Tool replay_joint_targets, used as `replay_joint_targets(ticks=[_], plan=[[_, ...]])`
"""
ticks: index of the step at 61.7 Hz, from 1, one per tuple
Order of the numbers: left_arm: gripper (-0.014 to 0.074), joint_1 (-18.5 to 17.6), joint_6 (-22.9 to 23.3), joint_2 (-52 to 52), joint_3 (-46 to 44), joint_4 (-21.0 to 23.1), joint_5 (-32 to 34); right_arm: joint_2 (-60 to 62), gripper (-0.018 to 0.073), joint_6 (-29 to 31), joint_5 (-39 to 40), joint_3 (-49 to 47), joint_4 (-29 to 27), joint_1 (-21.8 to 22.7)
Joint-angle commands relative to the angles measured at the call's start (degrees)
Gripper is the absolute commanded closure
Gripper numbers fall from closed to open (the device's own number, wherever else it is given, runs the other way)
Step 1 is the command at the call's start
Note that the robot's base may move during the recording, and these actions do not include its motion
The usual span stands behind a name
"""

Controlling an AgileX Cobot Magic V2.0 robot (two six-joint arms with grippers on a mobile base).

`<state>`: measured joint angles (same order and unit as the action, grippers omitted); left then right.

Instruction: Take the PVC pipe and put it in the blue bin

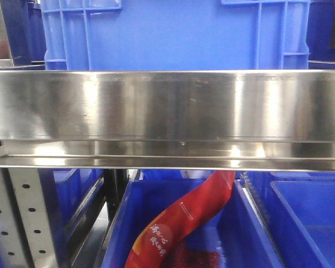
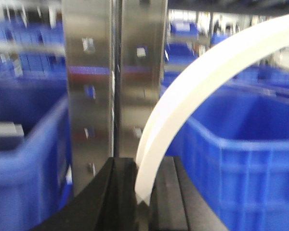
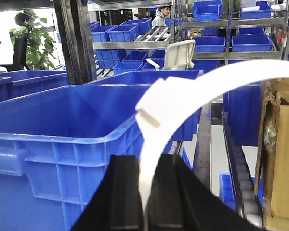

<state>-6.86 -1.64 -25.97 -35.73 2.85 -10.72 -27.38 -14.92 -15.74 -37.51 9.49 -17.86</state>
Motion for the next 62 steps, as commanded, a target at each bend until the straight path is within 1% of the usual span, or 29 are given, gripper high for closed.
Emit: replay_joint_targets(ticks=[1,7,10,33,44,62], plan=[[0.0707,-0.2,0.3,0.3,0.0,-1.0,7.9,0.2,0.0727,0.1,3.2,0.0,0.7,-0.1],[0.0707,-0.2,0.3,0.3,0.0,-1.0,12.1,0.2,0.0727,0.1,5.2,0.0,0.7,-0.1],[0.0707,-0.2,0.3,0.3,0.0,-1.0,12.6,0.2,0.0727,0.1,5.9,0.0,0.7,-0.1],[0.0707,-0.2,0.3,0.3,0.0,-1.0,12.6,0.2,0.0727,0.1,7.5,0.0,0.7,-0.1],[0.0707,-0.2,0.3,0.3,0.0,-1.0,10.0,0.2,0.0727,0.1,7.5,0.0,0.7,-0.1],[0.0707,-0.2,0.3,0.3,0.0,-1.0,10.0,0.2,0.0727,0.1,7.7,0.0,0.7,-0.1]])
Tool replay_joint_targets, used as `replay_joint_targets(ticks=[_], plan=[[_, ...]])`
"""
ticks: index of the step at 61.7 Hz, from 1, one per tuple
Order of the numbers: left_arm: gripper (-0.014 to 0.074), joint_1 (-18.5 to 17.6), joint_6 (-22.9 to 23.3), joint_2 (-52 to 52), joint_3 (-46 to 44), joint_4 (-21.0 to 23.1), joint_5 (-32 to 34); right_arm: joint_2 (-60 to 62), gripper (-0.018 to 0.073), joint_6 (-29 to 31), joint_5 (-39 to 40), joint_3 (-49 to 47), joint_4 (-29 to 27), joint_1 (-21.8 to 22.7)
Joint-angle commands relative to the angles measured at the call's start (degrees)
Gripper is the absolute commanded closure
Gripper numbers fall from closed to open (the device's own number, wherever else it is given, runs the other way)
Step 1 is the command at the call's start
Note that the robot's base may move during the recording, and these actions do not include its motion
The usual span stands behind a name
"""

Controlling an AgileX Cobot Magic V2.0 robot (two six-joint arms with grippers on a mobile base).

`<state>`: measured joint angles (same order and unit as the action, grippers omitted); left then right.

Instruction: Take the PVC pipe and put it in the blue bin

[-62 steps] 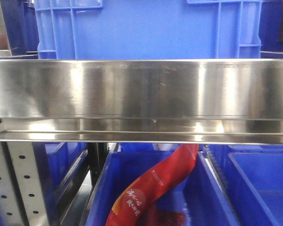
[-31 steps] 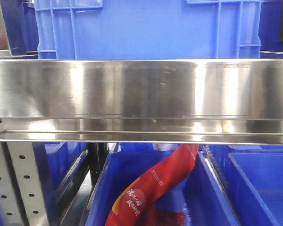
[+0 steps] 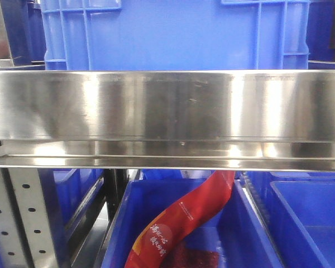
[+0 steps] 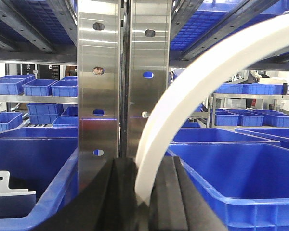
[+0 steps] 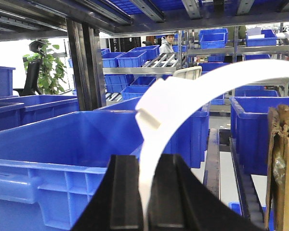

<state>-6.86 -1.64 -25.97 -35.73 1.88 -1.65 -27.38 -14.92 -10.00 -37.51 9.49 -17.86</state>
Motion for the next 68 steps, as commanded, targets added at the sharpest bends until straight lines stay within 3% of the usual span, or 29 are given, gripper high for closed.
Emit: replay_joint_targets(ticks=[1,15,22,26,37,49,58,68], plan=[[0.0707,-0.2,0.3,0.3,0.0,0.0,0.9,0.2,0.0727,0.1,1.9,0.0,0.7,-0.1],[0.0707,-0.2,0.3,0.3,0.0,1.1,0.9,0.0,0.0727,0.1,2.7,0.0,0.3,-0.1],[0.0707,-0.2,0.3,0.1,-1.0,6.9,0.9,0.0,0.0727,0.1,4.0,-0.1,-3.0,-0.1],[0.0707,-0.2,0.3,-0.9,-3.4,9.0,-2.2,-0.6,0.0727,0.1,5.8,-0.5,-3.2,-0.1],[0.0707,-0.2,0.3,-6.7,-12.7,9.6,-14.0,-5.3,0.0727,0.1,5.9,-4.6,-3.2,-0.2],[0.0707,-0.2,0.3,-16.0,-21.9,10.0,-19.8,-14.5,0.0727,0.1,5.7,-12.9,-3.2,-4.6],[0.0707,-0.3,0.3,-24.4,-29.6,14.0,-25.6,-23.2,0.0727,0.1,5.2,-19.7,-3.1,-9.3],[0.0707,-4.7,0.3,-32.3,-36.4,15.0,-27.8,-31.7,0.0727,0.1,1.9,-26.6,-3.1,-12.6]])
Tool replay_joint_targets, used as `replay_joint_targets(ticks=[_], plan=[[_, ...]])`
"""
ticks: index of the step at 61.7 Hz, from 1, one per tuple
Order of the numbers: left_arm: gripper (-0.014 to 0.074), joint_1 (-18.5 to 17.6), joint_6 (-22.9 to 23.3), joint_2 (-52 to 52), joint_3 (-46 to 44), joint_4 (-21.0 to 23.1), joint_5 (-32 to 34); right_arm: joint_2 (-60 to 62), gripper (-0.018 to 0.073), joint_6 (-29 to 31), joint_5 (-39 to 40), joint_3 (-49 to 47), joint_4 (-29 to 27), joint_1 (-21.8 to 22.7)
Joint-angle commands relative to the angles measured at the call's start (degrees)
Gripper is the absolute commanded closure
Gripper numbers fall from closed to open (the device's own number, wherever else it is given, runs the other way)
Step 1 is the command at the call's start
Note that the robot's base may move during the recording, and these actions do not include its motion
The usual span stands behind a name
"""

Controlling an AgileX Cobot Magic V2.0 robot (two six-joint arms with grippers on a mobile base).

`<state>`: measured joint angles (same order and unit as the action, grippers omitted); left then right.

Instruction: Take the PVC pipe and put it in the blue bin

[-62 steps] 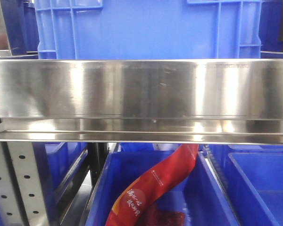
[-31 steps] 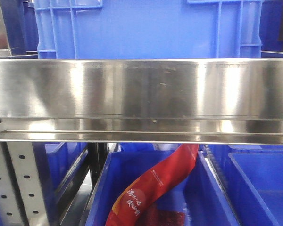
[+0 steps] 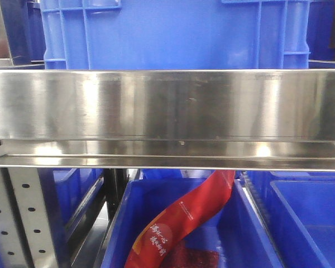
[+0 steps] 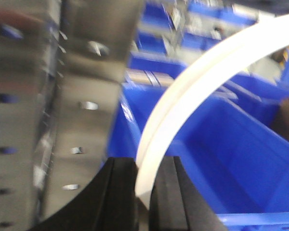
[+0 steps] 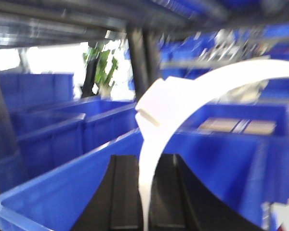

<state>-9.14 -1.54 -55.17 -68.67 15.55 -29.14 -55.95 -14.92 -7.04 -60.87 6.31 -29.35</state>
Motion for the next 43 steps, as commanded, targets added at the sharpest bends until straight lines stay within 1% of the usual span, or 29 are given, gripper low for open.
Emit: replay_joint_targets(ticks=[1,10,17,20,25,36,43], plan=[[0.0707,-3.1,0.2,-3.7,-4.0,1.3,-0.3,-3.8,0.0727,0.1,-1.4,-3.8,0.0,-1.3],[0.0707,-10.4,0.2,-10.2,-9.9,0.7,-0.3,-10.4,0.0727,0.1,-7.3,-10.4,-0.3,-2.2],[0.0707,-14.7,0.2,-16.4,-14.2,-1.0,-0.3,-14.8,0.0727,0.1,-15.7,-15.4,-1.1,-2.3],[0.0707,-15.2,0.2,-19.3,-16.4,-0.8,-0.2,-16.6,0.0727,0.1,-18.9,-17.6,-1.1,-2.3],[0.0707,-15.2,0.3,-23.8,-20.3,1.0,-0.2,-19.3,0.0727,0.1,-21.8,-21.3,-1.1,-2.3],[0.0707,-15.1,0.5,-33.7,-30.1,1.4,-0.3,-24.6,0.0727,0.1,-22.5,-26.7,-2.6,-2.3],[0.0707,-15.1,0.5,-37.6,-32.5,1.4,-0.3,-26.9,0.0727,0.1,-22.5,-27.1,-2.6,-2.3]])
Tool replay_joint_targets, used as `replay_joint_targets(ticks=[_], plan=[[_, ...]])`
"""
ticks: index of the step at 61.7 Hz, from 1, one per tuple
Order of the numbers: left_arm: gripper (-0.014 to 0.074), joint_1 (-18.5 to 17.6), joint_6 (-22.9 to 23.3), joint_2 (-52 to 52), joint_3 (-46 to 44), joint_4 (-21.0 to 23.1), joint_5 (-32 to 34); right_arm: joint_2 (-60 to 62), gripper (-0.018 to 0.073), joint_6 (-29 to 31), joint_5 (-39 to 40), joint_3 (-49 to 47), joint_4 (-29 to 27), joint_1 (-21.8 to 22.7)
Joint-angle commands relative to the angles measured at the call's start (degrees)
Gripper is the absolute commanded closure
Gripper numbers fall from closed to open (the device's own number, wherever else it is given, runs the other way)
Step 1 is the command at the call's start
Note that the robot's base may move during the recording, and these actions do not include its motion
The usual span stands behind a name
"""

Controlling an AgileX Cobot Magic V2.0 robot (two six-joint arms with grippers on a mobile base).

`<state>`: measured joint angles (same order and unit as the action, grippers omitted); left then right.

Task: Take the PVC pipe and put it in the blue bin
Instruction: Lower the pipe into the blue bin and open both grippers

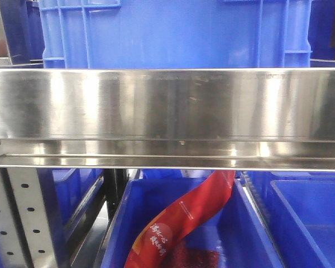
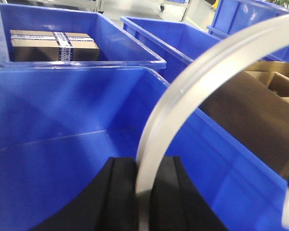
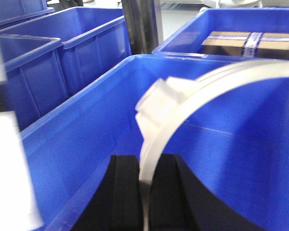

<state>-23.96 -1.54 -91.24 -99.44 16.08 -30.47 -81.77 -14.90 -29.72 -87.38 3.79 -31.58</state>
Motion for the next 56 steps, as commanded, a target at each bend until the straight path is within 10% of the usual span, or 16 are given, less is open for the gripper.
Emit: replay_joint_targets(ticks=[1,32,48,56], plan=[[0.0707,-0.3,0.5,-1.8,-1.7,0.9,1.0,-1.4,0.0727,0.1,0.2,-0.6,-0.1,-0.1],[0.0688,-0.3,0.5,-5.9,-1.7,1.3,1.3,-4.1,0.0645,0.1,-0.2,-0.6,-0.1,-0.1],[0.0253,-0.3,0.5,-5.9,-1.7,1.3,0.4,-5.0,0.0246,0.1,-1.2,-0.6,-0.1,-0.1],[0.0139,-0.3,0.5,-5.9,-1.7,1.3,-0.5,-5.2,0.0209,0.1,-1.5,-0.6,-0.1,-0.1]])
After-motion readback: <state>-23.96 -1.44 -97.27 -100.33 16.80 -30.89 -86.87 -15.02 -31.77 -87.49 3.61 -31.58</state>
